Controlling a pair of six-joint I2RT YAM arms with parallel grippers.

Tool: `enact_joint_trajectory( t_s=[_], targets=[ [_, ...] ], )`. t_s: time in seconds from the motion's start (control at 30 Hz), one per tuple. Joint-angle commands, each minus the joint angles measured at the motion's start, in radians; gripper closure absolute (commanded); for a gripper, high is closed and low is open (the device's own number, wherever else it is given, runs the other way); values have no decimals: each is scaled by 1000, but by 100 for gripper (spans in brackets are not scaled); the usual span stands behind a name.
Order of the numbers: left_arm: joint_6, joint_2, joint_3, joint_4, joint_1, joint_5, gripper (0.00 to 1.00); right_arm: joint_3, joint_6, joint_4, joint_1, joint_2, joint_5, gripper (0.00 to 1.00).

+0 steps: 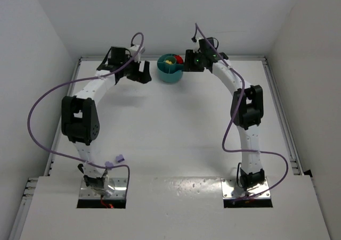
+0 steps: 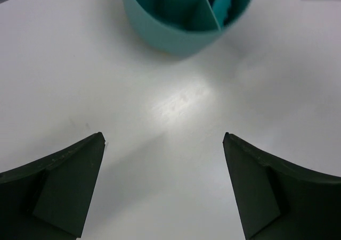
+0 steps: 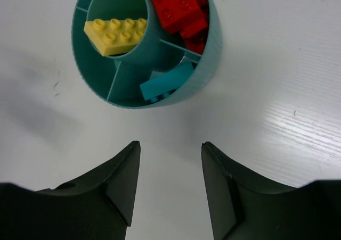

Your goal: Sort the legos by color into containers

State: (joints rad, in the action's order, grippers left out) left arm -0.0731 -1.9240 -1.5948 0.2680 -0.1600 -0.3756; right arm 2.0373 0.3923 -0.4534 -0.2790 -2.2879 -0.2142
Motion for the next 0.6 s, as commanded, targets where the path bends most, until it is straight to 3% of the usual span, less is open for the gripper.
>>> enact_joint_trajectory(
  t_s=[0.0,0.13,0.27,0.4,0.57],
  targets=[
    [382,176,92,267,72,-153,1,-5,-25,21,3,88,-13,50],
    [836,391,235,572,148,-177,1,-124,-102,12,15,172,-4,50],
    [1077,485,338,822,158,-92,6,-212,-174,2,24,240,9,50],
    [1211,620,479,945,157,-11,16,-334,-217,51,24,313,9,50],
    [1238,813,651,982,5,35,17,-436,-227,70,24,350,-23,50]
  ],
)
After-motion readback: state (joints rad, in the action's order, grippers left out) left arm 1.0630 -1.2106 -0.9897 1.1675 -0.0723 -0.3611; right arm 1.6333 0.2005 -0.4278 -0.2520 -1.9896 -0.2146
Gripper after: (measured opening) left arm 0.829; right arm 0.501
